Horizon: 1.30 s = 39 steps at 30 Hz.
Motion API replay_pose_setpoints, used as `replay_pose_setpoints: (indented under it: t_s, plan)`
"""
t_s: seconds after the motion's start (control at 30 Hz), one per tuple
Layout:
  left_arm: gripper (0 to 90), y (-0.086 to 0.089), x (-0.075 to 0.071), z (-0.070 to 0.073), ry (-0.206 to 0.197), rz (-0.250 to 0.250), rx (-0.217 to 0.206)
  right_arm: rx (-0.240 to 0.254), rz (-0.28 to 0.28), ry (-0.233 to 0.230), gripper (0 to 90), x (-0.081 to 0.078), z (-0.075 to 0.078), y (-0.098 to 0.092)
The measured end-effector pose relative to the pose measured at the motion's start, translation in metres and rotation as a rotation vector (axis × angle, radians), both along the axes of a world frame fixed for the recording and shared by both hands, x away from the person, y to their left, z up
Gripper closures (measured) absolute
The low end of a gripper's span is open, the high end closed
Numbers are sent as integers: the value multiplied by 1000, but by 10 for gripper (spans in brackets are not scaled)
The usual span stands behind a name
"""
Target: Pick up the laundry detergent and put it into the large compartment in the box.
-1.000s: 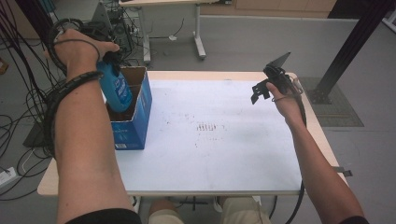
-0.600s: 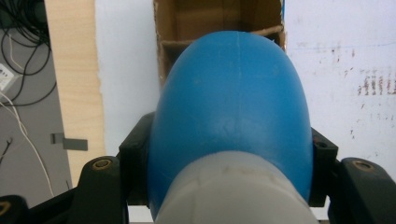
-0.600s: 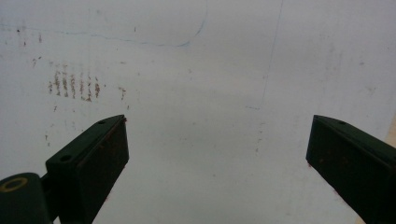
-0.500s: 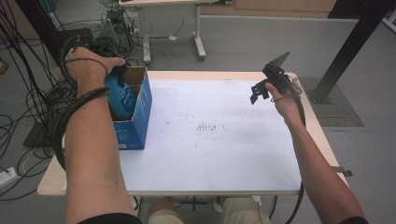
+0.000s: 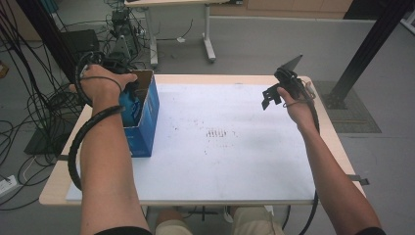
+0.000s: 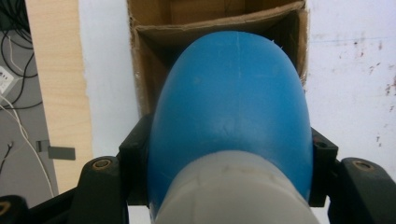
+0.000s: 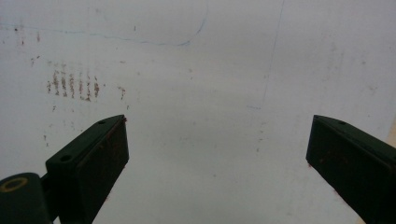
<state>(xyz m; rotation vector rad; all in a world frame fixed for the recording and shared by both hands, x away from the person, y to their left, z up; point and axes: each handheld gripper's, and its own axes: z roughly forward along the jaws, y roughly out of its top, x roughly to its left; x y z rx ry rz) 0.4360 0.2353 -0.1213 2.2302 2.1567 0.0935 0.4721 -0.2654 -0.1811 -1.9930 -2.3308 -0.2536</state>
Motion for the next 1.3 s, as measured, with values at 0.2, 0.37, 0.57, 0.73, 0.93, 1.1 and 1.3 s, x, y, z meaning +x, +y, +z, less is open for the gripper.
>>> replay_pose_setpoints:
  t_s: [0.2, 0.37, 0.57, 0.73, 0.93, 1.1, 1.3]
  plan:
    - [378, -5, 0, -13, 6, -7, 16, -2, 1, 8, 57, 1, -1, 1]
    - [378, -3, -2, -19, 2, -4, 17, -4, -3, 4, 57, 0, -1, 1]
    - [377, -3, -5, -25, -1, -3, 15, -3, 0, 5, 57, 0, -2, 3]
    - [377, -2, -6, -29, -1, -6, 9, -3, -2, 2, 57, -1, -2, 2]
    - [377, -3, -7, -36, 5, -16, 8, -3, -8, -1, 57, -2, -1, -1]
    - [377, -3, -7, -42, 12, -21, 5, -3, -7, 1, 57, -2, -1, -1]
    - [377, -5, -7, -50, 28, -29, 9, -4, -5, 2, 57, -2, -2, 1]
